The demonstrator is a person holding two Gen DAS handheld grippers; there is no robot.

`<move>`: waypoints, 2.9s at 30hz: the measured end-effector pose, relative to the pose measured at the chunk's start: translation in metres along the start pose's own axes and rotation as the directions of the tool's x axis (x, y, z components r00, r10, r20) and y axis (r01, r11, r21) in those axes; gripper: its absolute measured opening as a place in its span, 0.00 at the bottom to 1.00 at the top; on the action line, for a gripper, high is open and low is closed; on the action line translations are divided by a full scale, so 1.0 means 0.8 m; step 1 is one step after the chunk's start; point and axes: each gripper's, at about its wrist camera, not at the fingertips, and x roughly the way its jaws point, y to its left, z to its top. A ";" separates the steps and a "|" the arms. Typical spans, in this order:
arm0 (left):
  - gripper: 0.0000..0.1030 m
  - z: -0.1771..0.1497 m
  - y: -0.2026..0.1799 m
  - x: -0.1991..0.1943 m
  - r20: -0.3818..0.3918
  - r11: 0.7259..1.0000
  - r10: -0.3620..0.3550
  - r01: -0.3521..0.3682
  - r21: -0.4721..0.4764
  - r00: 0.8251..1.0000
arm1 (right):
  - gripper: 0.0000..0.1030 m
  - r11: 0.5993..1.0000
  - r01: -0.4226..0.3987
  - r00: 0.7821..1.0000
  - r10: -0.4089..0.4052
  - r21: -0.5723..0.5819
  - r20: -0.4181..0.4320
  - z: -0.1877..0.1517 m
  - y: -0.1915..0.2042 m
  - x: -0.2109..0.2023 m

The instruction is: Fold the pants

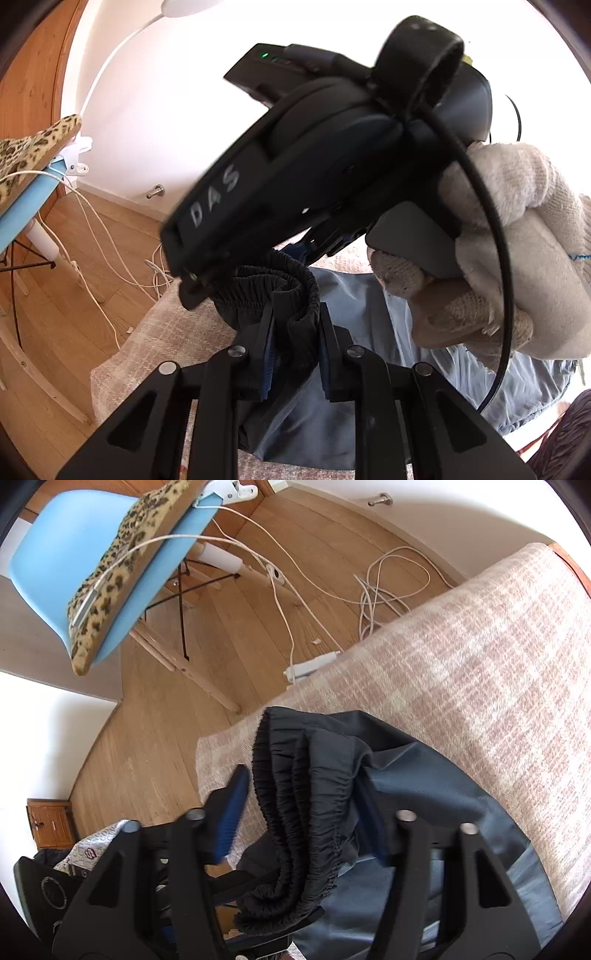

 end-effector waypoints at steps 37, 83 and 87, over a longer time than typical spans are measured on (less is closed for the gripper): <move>0.37 -0.011 -0.395 -0.045 -0.221 0.874 -0.232 0.303 0.381 0.947 | 0.17 0.908 -0.262 0.848 0.056 0.326 0.526 -0.398 -0.212 -0.304; 0.51 -0.118 -0.493 0.106 -0.507 0.848 -0.129 0.360 0.389 0.852 | 0.69 0.657 -0.320 0.822 -0.165 0.682 0.545 -0.832 -0.490 -0.308; 0.51 -0.112 -0.490 0.101 -0.495 0.850 -0.131 0.355 0.390 0.859 | 0.17 0.690 -0.176 0.863 -0.235 0.702 0.447 -0.813 -0.473 -0.298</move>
